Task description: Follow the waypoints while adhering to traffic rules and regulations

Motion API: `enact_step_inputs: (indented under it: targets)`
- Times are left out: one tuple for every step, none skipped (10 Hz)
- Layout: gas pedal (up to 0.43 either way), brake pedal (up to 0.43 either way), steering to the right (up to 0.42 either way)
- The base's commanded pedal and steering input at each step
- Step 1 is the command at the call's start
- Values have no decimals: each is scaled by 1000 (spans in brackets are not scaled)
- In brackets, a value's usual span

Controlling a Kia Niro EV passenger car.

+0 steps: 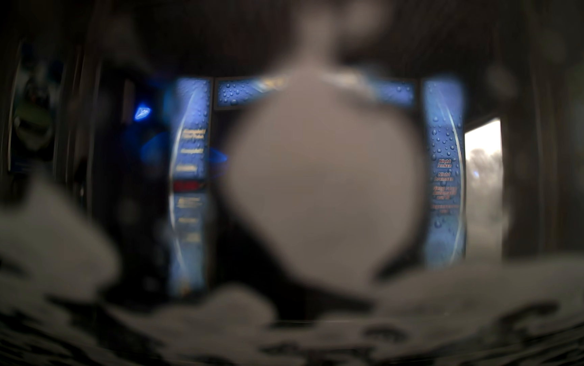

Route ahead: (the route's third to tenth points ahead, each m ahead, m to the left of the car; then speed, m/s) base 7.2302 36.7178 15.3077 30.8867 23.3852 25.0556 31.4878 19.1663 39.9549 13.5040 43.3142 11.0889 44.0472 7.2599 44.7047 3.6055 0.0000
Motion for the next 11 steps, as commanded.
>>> enact_step_inputs:
  targets:
    - [0, 0, -14]
    - [0, 0, -15]
    - [0, 0, -14]
    - [0, 0, -14]
    - [0, 0, -14]
    - [0, 0, -15]
    - [0, 0, -14]
    - [0, 0, -14]
    - [0, 0, -14]
    - [0, 0, -14]
    - [0, 6, -14]
